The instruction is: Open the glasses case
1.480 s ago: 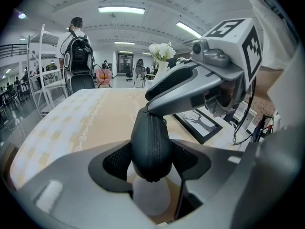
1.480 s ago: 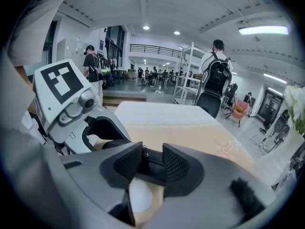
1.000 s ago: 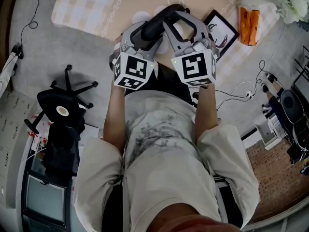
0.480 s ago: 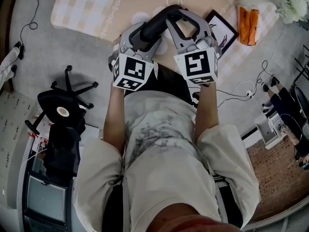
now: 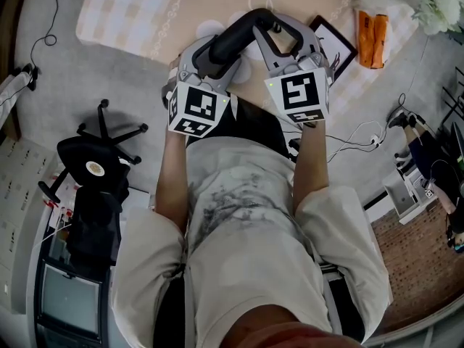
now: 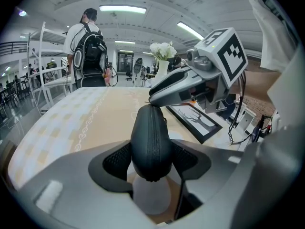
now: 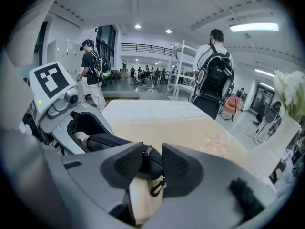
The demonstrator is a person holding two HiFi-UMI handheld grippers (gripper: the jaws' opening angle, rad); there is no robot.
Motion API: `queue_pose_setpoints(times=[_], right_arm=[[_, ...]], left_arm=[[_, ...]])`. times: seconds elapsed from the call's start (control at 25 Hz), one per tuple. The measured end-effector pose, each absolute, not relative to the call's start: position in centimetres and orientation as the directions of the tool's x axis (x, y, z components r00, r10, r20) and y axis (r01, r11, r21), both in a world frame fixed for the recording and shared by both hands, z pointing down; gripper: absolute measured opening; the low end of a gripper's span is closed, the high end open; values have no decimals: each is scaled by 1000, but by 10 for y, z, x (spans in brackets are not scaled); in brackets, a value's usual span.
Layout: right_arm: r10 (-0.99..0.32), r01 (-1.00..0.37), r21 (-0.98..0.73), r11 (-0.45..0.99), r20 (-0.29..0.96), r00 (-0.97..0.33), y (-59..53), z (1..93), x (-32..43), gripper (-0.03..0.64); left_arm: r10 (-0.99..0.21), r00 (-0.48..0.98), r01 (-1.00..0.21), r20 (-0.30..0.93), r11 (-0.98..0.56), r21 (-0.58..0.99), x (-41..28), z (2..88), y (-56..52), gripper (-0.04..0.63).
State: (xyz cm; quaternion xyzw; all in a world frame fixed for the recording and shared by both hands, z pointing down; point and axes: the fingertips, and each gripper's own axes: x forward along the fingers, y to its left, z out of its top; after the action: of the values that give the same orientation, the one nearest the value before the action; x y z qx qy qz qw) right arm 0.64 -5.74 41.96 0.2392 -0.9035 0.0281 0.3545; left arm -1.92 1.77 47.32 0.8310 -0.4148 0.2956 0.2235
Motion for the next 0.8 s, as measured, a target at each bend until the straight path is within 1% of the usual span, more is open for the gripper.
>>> queue_pose_setpoints(times=[0.8], right_arm=[[-414, -492, 71, 868, 651, -636, -70, 425, 14, 135]], left_arm=[[-552, 490, -819, 675, -557, 139, -21, 475, 18, 265]])
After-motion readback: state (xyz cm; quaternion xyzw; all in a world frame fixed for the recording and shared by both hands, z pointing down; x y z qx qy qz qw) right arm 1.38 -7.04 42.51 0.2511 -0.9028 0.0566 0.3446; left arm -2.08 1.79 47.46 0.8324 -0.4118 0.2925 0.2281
